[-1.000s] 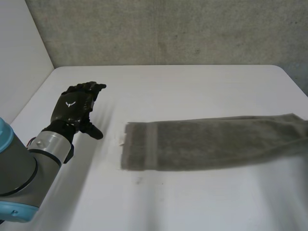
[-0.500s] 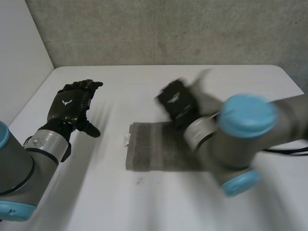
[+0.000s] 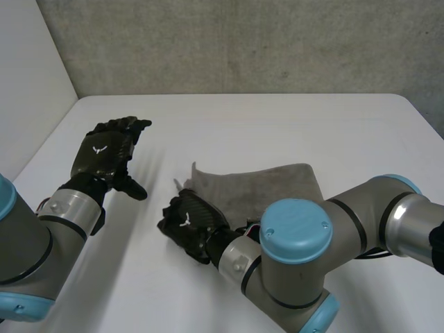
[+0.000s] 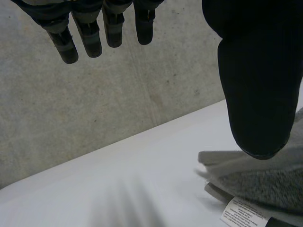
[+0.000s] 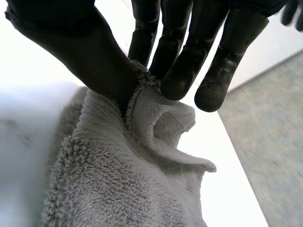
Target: Fold the towel.
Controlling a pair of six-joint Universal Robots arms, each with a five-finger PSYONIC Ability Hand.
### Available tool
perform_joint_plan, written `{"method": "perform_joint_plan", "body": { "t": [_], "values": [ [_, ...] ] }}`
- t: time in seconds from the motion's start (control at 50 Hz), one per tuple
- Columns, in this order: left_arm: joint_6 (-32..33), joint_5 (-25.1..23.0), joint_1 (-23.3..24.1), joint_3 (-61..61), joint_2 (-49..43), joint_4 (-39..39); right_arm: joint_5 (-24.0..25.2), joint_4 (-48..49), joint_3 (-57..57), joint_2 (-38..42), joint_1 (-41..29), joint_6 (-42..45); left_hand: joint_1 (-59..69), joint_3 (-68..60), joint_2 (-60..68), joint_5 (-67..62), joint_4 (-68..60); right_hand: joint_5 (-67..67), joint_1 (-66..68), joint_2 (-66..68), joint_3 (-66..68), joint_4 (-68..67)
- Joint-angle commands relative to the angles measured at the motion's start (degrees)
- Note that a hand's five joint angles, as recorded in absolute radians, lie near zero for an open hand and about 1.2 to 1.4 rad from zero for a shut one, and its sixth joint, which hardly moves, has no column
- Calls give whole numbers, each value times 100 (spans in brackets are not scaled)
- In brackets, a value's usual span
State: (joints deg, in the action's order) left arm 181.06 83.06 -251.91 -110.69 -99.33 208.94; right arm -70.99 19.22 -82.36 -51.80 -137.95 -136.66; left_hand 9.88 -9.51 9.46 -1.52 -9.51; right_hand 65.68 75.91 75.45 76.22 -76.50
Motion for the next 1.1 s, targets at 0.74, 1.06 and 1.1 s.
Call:
{"method": "perform_joint_plan", "body": {
  "t": [0.74,1.06,1.1],
  "values": [
    [18,693,1249,1039,-806,-221,-829,-428,-2671,-1878,3573,-2199,50,-87,93,114,-87,-6172,-6196,-6149,-6227,6255],
    [-667,1178,1707,2262,-1141,-2111,-371,240,-2996,-1711,3626,-2823,12,-49,54,152,-49,-4945,-4968,-4921,-4999,5027],
    [-765,1178,1698,2262,-1141,-2156,-371,354,-3014,-1711,3626,-2945,12,-49,54,152,-49,-4476,-4499,-4453,-4531,4559]
  ]
}}
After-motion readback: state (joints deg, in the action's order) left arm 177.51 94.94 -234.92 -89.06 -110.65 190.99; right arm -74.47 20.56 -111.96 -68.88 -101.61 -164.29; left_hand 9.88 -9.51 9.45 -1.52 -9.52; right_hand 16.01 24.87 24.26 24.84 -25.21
